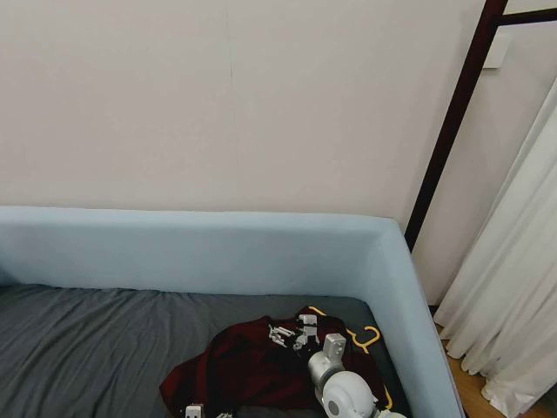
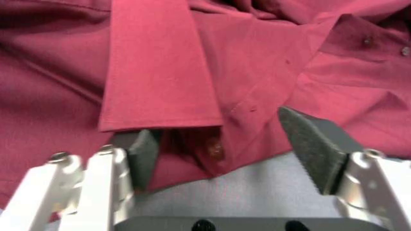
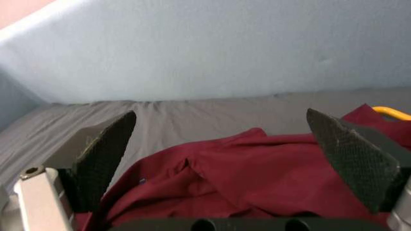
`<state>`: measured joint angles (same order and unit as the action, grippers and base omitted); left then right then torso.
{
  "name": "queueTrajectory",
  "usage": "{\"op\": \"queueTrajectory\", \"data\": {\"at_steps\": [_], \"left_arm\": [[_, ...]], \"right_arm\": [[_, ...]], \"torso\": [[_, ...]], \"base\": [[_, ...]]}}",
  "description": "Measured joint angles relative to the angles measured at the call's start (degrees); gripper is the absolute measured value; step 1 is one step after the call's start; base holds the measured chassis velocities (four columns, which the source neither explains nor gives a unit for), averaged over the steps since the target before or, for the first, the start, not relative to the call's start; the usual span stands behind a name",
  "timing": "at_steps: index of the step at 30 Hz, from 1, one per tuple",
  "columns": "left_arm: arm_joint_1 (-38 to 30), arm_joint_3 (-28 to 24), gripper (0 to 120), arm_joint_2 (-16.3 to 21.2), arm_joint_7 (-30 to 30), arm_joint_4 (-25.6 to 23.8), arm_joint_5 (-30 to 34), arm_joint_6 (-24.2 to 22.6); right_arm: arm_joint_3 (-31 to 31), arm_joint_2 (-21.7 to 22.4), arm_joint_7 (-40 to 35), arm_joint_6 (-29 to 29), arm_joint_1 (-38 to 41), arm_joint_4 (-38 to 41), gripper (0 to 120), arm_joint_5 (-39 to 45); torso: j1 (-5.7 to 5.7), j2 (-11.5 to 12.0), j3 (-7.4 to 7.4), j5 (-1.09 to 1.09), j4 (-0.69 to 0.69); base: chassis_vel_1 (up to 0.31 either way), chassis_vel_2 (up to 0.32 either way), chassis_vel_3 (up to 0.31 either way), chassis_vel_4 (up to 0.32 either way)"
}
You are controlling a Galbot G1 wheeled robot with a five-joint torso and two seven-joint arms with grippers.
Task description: Pick up the clothes from the sofa and hang them on the clothes hanger.
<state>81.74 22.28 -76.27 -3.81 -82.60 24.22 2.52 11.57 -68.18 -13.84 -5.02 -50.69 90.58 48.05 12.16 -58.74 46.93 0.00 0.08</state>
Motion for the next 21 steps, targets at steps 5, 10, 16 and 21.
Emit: {"op": "queueTrajectory", "data": {"at_steps": [5,10,16,21], "left_arm": [[-0.6,0.0,51,-0.2,0.6,1.5,0.0,1.6],[-0.7,0.2,30,0.2,1.1,2.0,0.0,2.6],[-0.1,1.4,7,0.9,1.5,1.8,0.7,3.5],[0.7,2.4,0,1.5,1.7,-0.2,1.3,4.1]], "right_arm": [[0.1,-0.3,0.0,0.0,0.2,-0.2,100,0.0],[0.2,-0.3,0.0,0.1,0.2,-0.4,100,0.0],[0.1,-0.6,-0.2,1.0,0.5,-1.0,100,0.2],[-0.1,-0.7,-1.0,1.3,0.9,-1.3,100,0.9]], "torso": [[0.0,0.0,0.0,0.0,0.0],[0.0,0.0,0.0,0.0,0.0],[0.0,0.0,0.0,0.01,0.0],[0.0,0.0,0.0,0.0,0.0]], "base": [[0.0,0.0,0.0,0.0],[0.0,0.0,0.0,0.0],[0.0,0.0,0.0,0.0],[0.0,0.0,0.0,0.0]]}}
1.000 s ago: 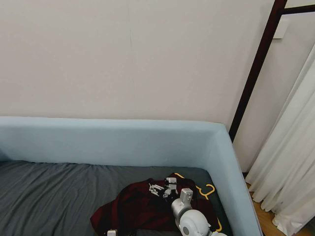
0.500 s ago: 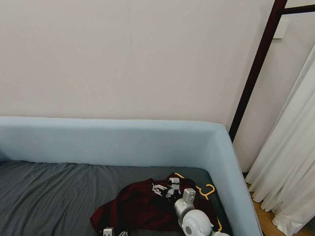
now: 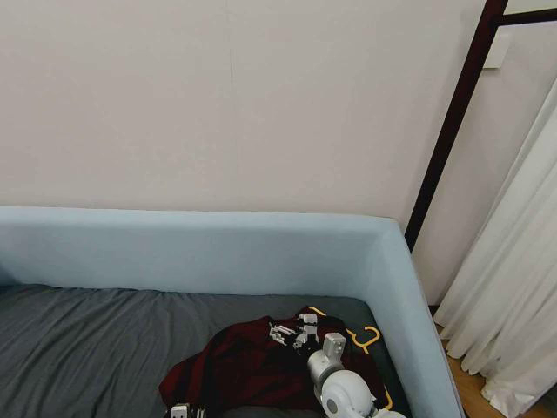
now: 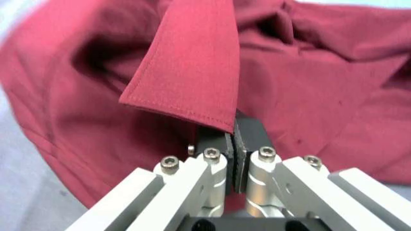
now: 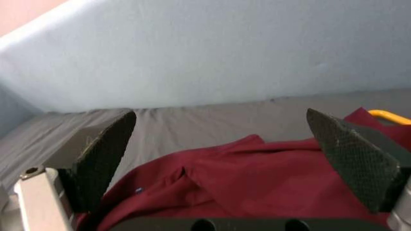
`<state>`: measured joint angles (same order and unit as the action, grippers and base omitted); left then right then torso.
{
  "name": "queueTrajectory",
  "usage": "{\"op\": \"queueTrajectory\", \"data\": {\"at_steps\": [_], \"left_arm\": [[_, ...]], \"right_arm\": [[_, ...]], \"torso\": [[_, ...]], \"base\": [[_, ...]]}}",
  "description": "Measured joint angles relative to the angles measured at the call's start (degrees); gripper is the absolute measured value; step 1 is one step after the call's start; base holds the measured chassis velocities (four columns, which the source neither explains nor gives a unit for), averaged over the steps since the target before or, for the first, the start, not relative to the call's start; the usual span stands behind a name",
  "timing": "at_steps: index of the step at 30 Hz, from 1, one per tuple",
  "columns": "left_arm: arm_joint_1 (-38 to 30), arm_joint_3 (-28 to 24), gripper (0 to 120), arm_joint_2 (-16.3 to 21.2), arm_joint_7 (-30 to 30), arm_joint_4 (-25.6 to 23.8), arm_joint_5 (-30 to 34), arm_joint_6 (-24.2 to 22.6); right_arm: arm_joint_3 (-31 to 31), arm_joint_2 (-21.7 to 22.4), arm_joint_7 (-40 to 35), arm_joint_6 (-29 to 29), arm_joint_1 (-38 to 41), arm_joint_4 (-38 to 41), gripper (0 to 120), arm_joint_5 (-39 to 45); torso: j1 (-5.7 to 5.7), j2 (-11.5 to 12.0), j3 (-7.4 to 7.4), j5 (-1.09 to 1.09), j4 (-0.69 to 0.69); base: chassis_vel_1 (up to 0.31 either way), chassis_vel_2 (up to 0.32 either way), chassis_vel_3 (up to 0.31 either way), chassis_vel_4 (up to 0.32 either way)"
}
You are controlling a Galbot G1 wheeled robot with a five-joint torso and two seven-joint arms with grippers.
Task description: Pick up the clothes from the sofa and hang them on the clothes hanger.
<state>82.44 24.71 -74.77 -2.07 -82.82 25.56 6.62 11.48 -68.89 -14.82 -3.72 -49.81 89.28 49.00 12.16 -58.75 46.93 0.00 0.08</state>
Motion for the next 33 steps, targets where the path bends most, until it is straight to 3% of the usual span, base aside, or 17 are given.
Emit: {"op": "queueTrajectory", "data": {"at_steps": [3,8,11,19,25,28,32,33], "left_arm": [[0.4,0.5,0,0.3,0.1,-1.3,0.1,0.4],[1.2,2.8,0,1.2,0.3,-5.7,0.1,1.2],[1.4,3.7,0,1.7,0.7,-7.2,0.0,1.5],[1.9,3.8,0,1.6,0.8,-7.1,-0.4,2.3],[1.4,4.1,0,1.6,0.8,-6.7,-0.7,2.6],[1.4,4.6,0,1.8,0.8,-6.9,-0.9,2.7],[2.7,5.6,0,2.5,0.8,-8.1,-1.2,2.9],[2.7,5.6,0,2.5,0.8,-8.1,-1.2,2.9]], "right_arm": [[-0.1,0.0,-0.5,0.0,0.3,-0.2,100,0.2],[-0.7,0.3,-8.2,-5.6,2.3,-2.3,100,-0.7],[-2.6,0.7,-8.4,-7.2,4.3,-4.7,100,2.5],[-9.6,2.0,-4.2,-10.9,9.0,-5.5,100,13.3],[-11.2,2.8,-7.5,-16.5,12.0,-10.5,100,15.3],[-11.6,2.7,-4.8,-17.3,12.4,-14.3,100,13.8],[-12.2,2.1,7.6,-16.9,12.6,-22.1,100,6.4],[-12.2,2.1,7.6,-16.9,12.6,-22.1,100,6.4]], "torso": [[0.0,0.0,0.0,0.0,0.0],[0.0,0.0,0.0,-0.01,0.0],[0.0,0.0,0.0,-0.01,0.0],[0.0,0.0,0.0,0.0,0.0],[0.0,0.0,0.0,0.0,0.01],[0.0,0.0,0.0,-0.01,0.01],[0.0,0.0,0.0,-0.02,0.0],[0.0,0.0,0.0,-0.02,0.0]], "base": [[0.0,0.0,0.0,0.0],[0.0,0.0,0.0,0.0],[0.0,0.0,0.0,0.0],[0.0,0.0,0.0,0.0],[0.0,0.0,0.0,0.0],[0.0,0.0,0.0,0.0],[0.0,0.0,0.0,0.0],[0.0,0.0,0.0,0.0]]}}
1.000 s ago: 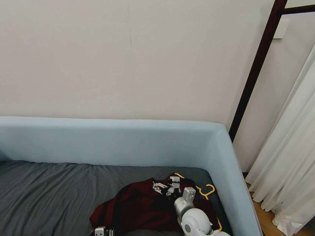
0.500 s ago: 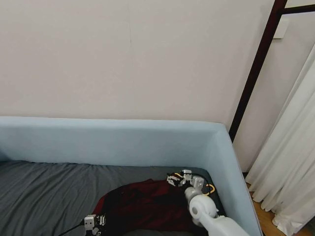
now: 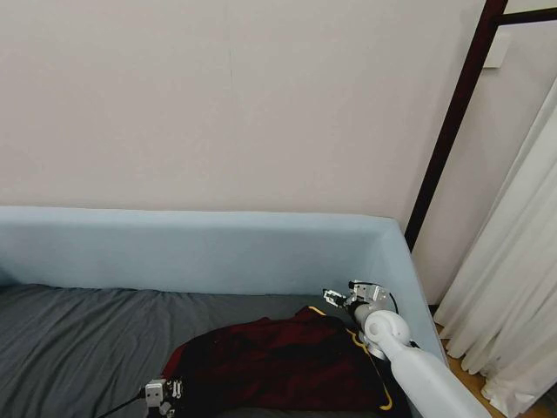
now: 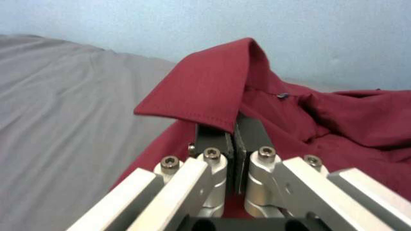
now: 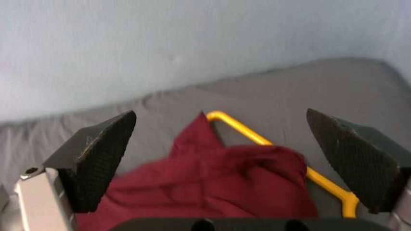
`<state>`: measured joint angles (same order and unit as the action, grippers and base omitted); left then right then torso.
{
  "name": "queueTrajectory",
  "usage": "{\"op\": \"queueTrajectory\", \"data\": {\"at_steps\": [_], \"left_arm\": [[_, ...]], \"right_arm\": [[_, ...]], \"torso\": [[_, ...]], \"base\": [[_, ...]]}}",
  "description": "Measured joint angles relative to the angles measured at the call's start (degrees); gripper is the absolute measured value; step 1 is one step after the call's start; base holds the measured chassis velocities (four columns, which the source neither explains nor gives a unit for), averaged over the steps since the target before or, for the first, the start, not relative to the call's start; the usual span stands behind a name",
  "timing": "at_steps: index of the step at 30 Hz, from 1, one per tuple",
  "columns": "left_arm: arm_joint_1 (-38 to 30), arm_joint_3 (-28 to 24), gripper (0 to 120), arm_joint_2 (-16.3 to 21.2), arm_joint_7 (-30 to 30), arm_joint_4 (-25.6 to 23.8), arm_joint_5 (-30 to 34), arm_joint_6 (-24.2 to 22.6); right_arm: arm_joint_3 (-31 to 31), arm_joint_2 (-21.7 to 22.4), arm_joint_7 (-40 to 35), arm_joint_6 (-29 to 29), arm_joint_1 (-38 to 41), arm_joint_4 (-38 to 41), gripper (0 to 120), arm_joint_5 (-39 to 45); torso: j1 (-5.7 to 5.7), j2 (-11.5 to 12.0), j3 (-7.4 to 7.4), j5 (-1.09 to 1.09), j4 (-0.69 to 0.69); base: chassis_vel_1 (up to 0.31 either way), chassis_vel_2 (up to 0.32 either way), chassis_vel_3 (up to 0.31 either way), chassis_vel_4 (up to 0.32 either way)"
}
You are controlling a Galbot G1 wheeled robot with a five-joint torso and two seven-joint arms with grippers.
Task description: Pick up the clothes from the sofa and hang them on the clothes hanger.
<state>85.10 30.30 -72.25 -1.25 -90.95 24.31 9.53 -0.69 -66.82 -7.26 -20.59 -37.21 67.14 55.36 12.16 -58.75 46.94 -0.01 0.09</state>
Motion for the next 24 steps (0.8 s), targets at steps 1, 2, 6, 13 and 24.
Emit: {"op": "queueTrajectory", "data": {"at_steps": [1,2,6,13,24], "left_arm": [[0.4,0.2,0,0.1,0.0,-0.1,-0.2,0.2],[0.7,0.3,0,0.2,0.0,-0.2,-0.3,0.4],[1.6,0.8,0,0.2,0.1,-0.4,-0.7,0.8],[2.3,1.0,0,-0.1,0.2,-0.4,-1.3,1.5],[3.0,0.0,0,-1.0,0.2,-1.2,-2.7,1.6]], "right_arm": [[-0.1,-0.3,2.3,0.3,0.1,-1.7,100,-1.6],[-0.1,-0.5,3.8,0.5,0.2,-2.9,100,-2.9],[0.2,-1.2,8.8,2.3,0.5,-6.9,100,-7.3],[4.4,-2.7,11.7,6.0,0.0,-5.6,100,-9.5],[12.6,-8.3,13.3,4.4,4.5,-10.5,100,-17.6]], "torso": [[0.0,0.0,0.0,0.0,0.0],[0.0,0.0,0.0,0.01,0.0],[0.0,0.0,0.0,0.02,-0.01],[0.0,0.0,-0.01,0.01,0.0],[0.0,0.0,-0.01,0.02,-0.01]], "base": [[0.0,0.0,0.0,0.0],[0.0,0.0,0.0,0.0],[0.0,0.0,0.0,0.0],[0.0,0.0,0.0,0.0],[0.0,0.0,0.0,0.0]]}}
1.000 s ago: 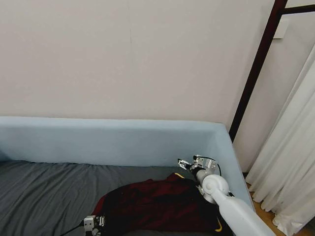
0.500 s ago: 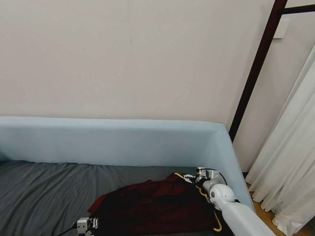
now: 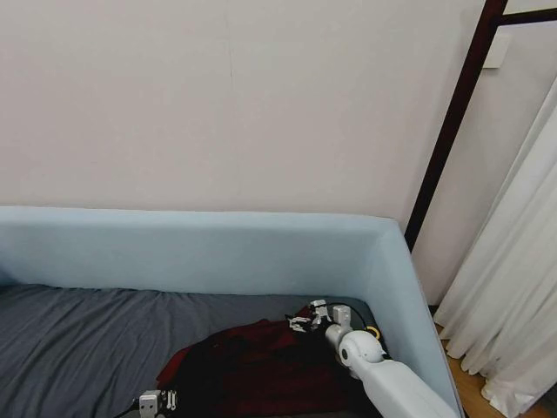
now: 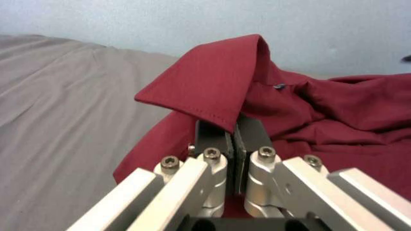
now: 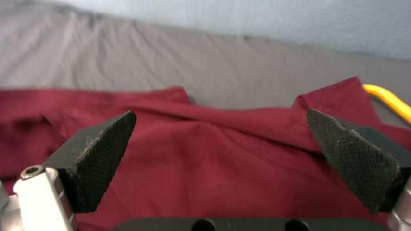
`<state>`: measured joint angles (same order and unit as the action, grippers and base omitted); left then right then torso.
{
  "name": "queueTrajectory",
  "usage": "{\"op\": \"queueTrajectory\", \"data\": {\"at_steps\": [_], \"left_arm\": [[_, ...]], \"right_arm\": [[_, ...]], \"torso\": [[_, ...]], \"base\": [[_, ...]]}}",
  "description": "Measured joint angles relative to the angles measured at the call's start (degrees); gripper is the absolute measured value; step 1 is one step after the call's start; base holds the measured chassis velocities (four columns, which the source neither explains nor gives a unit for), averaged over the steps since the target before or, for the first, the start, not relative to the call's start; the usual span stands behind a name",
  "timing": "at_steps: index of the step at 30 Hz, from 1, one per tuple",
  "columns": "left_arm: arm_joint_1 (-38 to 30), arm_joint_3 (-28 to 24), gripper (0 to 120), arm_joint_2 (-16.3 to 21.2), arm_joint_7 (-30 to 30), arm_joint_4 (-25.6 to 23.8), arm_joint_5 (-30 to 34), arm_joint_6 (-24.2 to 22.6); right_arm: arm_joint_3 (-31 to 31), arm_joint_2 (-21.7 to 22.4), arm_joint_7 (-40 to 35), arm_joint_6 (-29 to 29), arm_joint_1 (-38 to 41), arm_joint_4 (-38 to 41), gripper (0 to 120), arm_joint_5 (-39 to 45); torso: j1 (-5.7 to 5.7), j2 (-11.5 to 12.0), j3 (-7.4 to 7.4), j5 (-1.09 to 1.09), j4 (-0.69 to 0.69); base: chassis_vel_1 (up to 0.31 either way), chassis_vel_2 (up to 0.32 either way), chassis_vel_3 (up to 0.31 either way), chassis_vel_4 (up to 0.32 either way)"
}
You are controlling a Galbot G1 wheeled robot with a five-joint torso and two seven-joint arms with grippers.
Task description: Pick up the clothes from the sofa and hang them on the clothes hanger.
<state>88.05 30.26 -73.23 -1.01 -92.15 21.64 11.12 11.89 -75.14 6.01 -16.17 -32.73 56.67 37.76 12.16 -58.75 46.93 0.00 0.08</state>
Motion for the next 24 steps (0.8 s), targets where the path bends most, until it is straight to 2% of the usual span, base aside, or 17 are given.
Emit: {"op": "queueTrajectory", "data": {"at_steps": [6,16,24], "left_arm": [[1.2,-0.4,0,-0.7,0.0,-1.3,-1.0,0.2],[1.9,-0.4,0,-1.0,0.1,-1.6,-1.6,0.6],[2.2,-0.7,0,-1.5,0.2,-2.0,-2.2,0.9]], "right_arm": [[3.3,-1.9,-2.2,-1.2,2.8,-4.7,100,-3.5],[5.6,-3.4,-4.0,-1.8,5.5,-6.0,100,-5.0],[8.3,-4.8,-2.7,-3.9,9.3,-11.7,100,-13.3]], "torso": [[0.0,0.0,0.0,0.0,0.01],[0.0,0.0,0.0,0.0,0.0],[0.0,0.0,0.0,0.0,0.01]], "base": [[0.0,0.0,0.0,0.0],[0.0,0.0,0.0,0.0],[0.0,0.0,0.0,0.0]]}}
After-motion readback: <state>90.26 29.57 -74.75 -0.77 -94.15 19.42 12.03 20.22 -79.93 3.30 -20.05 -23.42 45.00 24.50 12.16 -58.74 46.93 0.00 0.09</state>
